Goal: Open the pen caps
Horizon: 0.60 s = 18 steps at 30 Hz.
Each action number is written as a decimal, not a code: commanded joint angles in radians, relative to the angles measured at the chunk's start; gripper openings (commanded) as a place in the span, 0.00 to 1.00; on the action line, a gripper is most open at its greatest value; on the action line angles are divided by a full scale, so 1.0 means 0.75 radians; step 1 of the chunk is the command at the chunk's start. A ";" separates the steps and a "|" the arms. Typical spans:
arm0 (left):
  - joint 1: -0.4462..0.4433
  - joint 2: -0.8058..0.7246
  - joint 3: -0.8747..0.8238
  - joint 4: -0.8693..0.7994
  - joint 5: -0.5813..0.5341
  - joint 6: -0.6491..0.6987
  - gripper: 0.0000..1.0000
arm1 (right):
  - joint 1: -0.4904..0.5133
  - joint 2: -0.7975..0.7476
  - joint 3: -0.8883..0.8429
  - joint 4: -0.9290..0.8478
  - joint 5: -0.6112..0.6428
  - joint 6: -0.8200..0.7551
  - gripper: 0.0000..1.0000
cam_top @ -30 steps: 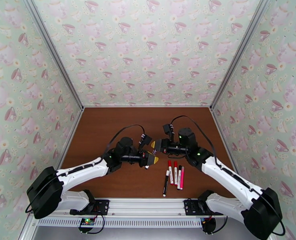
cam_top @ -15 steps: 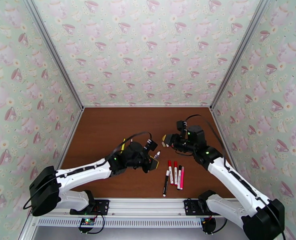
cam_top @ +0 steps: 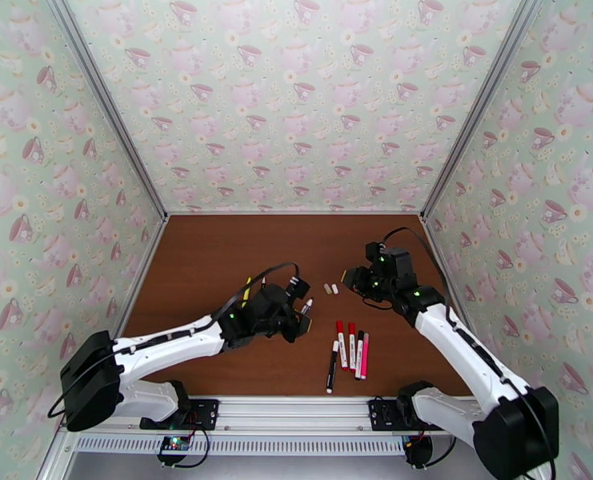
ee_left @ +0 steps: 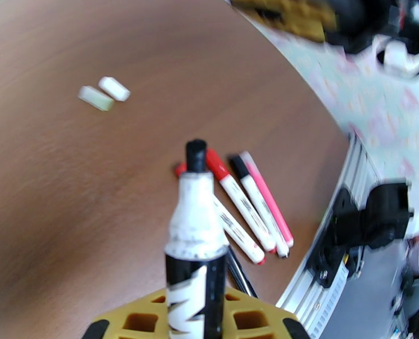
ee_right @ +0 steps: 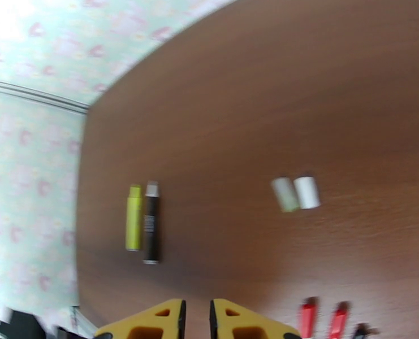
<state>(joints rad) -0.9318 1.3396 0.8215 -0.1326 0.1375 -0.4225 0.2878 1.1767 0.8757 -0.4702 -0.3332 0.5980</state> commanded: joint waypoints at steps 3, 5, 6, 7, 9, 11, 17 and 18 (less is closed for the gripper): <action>0.078 -0.046 -0.038 0.021 -0.016 -0.132 0.10 | -0.028 0.201 0.077 -0.077 0.090 -0.246 0.09; 0.087 -0.050 -0.045 0.020 -0.032 -0.141 0.11 | -0.028 0.275 0.096 -0.068 0.115 -0.280 0.09; 0.088 -0.051 -0.045 0.015 -0.043 -0.144 0.11 | -0.030 0.307 0.104 -0.055 0.120 -0.292 0.09; 0.091 -0.048 -0.048 0.016 -0.045 -0.147 0.11 | -0.030 0.342 0.114 -0.041 0.131 -0.306 0.10; 0.094 -0.046 -0.050 0.019 -0.049 -0.153 0.11 | -0.033 0.407 0.139 -0.021 0.139 -0.329 0.10; 0.095 -0.037 -0.051 0.027 -0.046 -0.158 0.11 | -0.040 0.473 0.168 -0.012 0.140 -0.349 0.10; 0.093 -0.014 -0.070 0.060 -0.042 -0.163 0.12 | -0.060 0.623 0.236 0.004 0.136 -0.391 0.10; 0.095 -0.013 -0.070 0.062 -0.043 -0.164 0.12 | -0.061 0.643 0.245 0.001 0.133 -0.397 0.10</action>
<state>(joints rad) -0.8669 1.3273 0.7860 -0.1150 0.1177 -0.5304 0.2470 1.6226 1.0203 -0.4793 -0.2459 0.3424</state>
